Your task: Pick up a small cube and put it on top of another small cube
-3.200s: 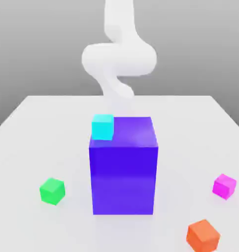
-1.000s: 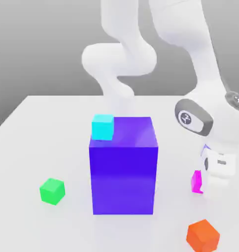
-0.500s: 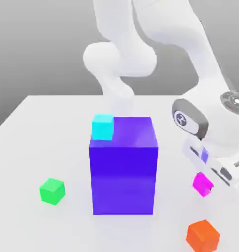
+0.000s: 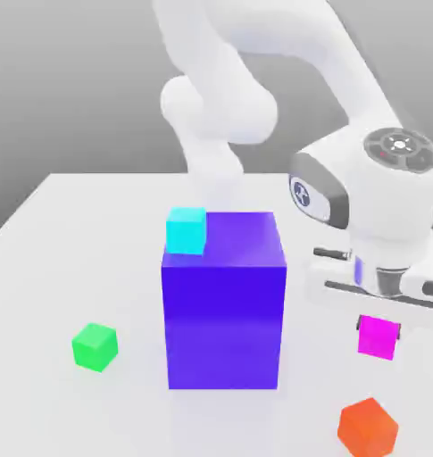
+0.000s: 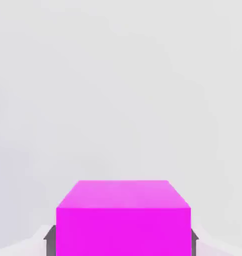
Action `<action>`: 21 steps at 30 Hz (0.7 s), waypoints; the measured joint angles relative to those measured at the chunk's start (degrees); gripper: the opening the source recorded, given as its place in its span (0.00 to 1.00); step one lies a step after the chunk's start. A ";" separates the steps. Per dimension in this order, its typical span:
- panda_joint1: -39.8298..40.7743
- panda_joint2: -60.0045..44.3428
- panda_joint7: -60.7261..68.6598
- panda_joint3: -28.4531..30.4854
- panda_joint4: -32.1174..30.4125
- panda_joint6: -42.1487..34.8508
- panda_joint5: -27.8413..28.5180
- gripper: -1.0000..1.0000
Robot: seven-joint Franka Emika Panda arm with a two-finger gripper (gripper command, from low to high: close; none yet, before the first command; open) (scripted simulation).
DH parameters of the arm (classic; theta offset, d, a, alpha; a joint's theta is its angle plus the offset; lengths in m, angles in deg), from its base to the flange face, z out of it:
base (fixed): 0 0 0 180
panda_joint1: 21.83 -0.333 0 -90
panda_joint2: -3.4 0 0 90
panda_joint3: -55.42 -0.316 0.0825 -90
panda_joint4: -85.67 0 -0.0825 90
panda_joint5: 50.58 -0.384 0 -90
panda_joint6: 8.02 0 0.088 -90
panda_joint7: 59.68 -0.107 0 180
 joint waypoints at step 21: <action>57.86 -10.32 44.98 -24.86 -3.71 -4.97 23.65 0.00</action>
